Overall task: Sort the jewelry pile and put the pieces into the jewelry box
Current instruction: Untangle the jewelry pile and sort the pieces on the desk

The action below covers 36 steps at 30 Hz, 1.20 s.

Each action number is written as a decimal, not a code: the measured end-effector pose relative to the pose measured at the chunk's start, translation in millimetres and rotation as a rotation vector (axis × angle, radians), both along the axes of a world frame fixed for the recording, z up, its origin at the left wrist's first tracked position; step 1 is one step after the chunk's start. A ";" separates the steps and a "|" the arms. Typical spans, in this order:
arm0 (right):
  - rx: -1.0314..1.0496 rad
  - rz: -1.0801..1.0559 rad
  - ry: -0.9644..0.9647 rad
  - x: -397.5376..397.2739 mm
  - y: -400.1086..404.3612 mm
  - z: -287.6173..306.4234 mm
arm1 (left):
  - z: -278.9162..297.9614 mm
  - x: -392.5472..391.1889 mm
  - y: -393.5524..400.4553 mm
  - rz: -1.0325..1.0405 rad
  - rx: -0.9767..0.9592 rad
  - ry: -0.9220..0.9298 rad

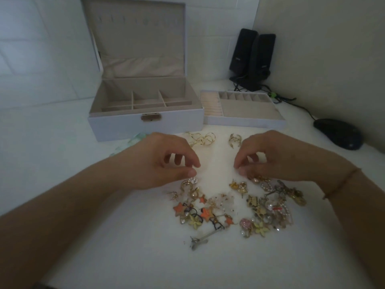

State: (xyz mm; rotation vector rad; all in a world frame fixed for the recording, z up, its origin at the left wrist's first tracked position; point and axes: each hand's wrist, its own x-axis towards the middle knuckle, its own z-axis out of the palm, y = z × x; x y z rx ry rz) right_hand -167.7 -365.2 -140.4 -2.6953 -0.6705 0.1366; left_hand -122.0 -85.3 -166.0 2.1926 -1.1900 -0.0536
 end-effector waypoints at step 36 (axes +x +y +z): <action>0.310 0.009 0.033 -10.1 30.3 -10.6 | -1.7 4.1 2.1 -0.003 0.079 -0.052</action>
